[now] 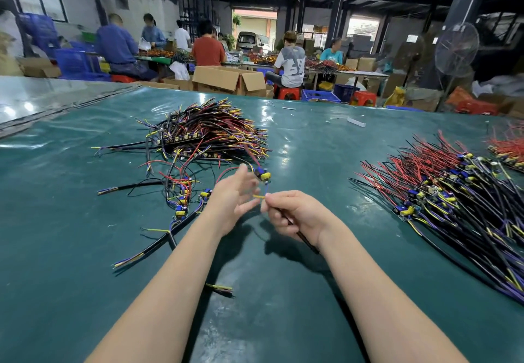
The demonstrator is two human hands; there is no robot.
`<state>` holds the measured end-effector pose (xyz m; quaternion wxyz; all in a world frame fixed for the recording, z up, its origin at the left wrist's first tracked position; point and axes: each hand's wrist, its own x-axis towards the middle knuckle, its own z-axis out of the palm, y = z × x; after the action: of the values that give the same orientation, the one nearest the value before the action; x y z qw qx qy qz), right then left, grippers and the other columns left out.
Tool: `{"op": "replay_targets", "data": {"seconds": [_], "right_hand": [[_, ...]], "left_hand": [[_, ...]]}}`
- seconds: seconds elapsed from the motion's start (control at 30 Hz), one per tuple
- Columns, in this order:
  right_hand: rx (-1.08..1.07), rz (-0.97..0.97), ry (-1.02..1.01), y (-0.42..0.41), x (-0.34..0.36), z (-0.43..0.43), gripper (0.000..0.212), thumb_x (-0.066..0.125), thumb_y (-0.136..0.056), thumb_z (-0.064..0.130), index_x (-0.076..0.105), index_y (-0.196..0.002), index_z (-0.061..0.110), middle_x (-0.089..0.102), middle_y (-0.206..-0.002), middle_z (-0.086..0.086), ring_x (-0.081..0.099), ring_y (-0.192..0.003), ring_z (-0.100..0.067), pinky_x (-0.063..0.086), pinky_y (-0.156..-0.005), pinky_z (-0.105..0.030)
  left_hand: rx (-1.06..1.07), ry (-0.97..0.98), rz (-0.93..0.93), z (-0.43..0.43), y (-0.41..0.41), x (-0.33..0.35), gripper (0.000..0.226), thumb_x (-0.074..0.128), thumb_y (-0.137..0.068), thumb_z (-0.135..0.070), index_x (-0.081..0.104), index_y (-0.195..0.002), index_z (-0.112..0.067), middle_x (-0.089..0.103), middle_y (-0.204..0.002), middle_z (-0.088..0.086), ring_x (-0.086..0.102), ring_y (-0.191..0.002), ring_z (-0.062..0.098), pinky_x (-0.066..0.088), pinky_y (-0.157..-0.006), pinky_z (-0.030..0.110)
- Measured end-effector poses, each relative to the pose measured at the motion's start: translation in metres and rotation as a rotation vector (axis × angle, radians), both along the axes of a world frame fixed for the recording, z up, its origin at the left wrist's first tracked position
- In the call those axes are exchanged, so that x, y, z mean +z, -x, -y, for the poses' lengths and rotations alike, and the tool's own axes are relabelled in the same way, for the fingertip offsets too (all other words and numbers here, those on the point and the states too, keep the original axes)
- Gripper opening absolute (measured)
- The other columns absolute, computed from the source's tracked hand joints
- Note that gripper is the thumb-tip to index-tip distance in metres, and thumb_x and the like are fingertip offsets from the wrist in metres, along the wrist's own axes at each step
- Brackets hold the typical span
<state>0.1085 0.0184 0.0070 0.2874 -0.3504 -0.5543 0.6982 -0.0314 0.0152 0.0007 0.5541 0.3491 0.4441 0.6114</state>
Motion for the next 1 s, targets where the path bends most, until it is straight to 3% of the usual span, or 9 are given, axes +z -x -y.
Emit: {"op": "replay_targets", "data": {"seconds": [0.1,0.2,0.3,0.43,0.5,0.67,0.8,0.9,1.0], "right_hand": [[-0.081,-0.057,-0.012,-0.003,0.001,-0.003,0.029,0.044,-0.095,0.012,0.055,-0.068,0.006,0.041,-0.041,0.006,0.03,-0.032,-0.001,0.017,-0.03,-0.009],[-0.151,-0.039,-0.015,-0.001,-0.001,-0.005,0.029,0.046,-0.094,0.013,0.056,-0.068,0.007,0.041,-0.04,0.006,0.03,-0.031,-0.002,0.016,-0.031,-0.009],[-0.236,-0.013,-0.006,0.001,-0.004,-0.007,0.027,0.047,-0.094,0.014,0.057,-0.07,0.007,0.043,-0.04,0.006,0.033,-0.03,-0.003,0.018,-0.03,-0.01],[-0.411,-0.021,-0.023,0.002,-0.005,-0.006,0.017,0.058,-0.089,0.013,0.06,-0.073,0.009,0.049,-0.04,0.007,0.044,-0.033,-0.002,0.032,-0.034,-0.011],[-0.464,-0.067,-0.024,0.002,-0.005,-0.006,0.016,0.059,-0.088,0.01,0.062,-0.072,0.011,0.052,-0.043,0.007,0.048,-0.035,-0.002,0.037,-0.036,-0.011],[-0.409,-0.087,-0.077,0.004,-0.001,-0.003,0.019,0.055,-0.09,0.007,0.065,-0.074,0.012,0.051,-0.055,-0.001,0.047,-0.036,-0.003,0.03,-0.035,-0.011],[-0.378,0.055,-0.142,0.0,0.0,-0.002,0.019,0.06,-0.086,0.005,0.065,-0.069,0.012,0.05,-0.051,-0.001,0.044,-0.036,-0.004,0.029,-0.036,-0.011],[-0.347,0.17,-0.234,-0.001,-0.001,-0.001,0.02,0.062,-0.081,-0.001,0.064,-0.065,0.011,0.045,-0.05,-0.005,0.039,-0.038,-0.009,0.026,-0.036,-0.013],[-0.318,0.413,-0.386,0.003,-0.002,0.0,0.023,0.065,-0.073,-0.002,0.065,-0.061,0.018,0.05,-0.057,-0.008,0.032,-0.043,-0.011,0.024,-0.039,-0.017]], "left_hand": [[-0.177,0.072,-0.131,0.004,-0.005,-0.001,0.019,0.05,-0.094,-0.023,0.058,-0.08,-0.014,0.063,-0.066,-0.003,0.061,-0.059,0.005,0.054,-0.064,0.019],[-0.154,0.04,0.039,0.006,-0.01,0.002,0.016,0.054,-0.089,-0.003,0.059,-0.075,-0.009,0.064,-0.055,-0.002,0.06,-0.047,0.003,0.052,-0.051,0.015],[-0.09,0.027,0.119,0.006,-0.008,0.003,0.016,0.053,-0.088,0.005,0.061,-0.076,-0.004,0.066,-0.058,0.005,0.064,-0.05,0.008,0.056,-0.055,0.019],[-0.09,0.042,-0.045,0.006,-0.008,0.0,0.018,0.053,-0.09,-0.001,0.064,-0.08,-0.012,0.067,-0.057,-0.006,0.063,-0.053,0.0,0.054,-0.059,0.014],[-0.066,0.038,-0.033,0.005,-0.01,0.0,0.019,0.052,-0.09,0.001,0.064,-0.08,-0.011,0.066,-0.06,-0.002,0.062,-0.05,0.0,0.053,-0.055,0.015],[0.085,0.042,0.107,0.005,-0.017,0.0,0.009,0.052,-0.088,0.01,0.056,-0.093,0.004,0.056,-0.077,0.011,0.061,-0.058,0.013,0.055,-0.055,0.015],[0.108,0.072,0.161,0.004,-0.016,0.0,0.022,0.059,-0.084,0.009,0.048,-0.102,0.002,0.057,-0.084,0.013,0.06,-0.066,0.018,0.056,-0.055,0.017],[0.03,0.074,-0.075,0.005,-0.016,0.0,0.027,0.07,-0.079,-0.007,0.054,-0.1,-0.001,0.061,-0.086,0.012,0.064,-0.067,0.017,0.056,-0.057,0.02],[0.111,0.065,-0.443,0.006,-0.017,-0.005,0.034,0.081,-0.063,-0.02,0.06,-0.089,-0.012,0.065,-0.093,0.016,0.066,-0.077,0.026,0.058,-0.076,0.036]]}}
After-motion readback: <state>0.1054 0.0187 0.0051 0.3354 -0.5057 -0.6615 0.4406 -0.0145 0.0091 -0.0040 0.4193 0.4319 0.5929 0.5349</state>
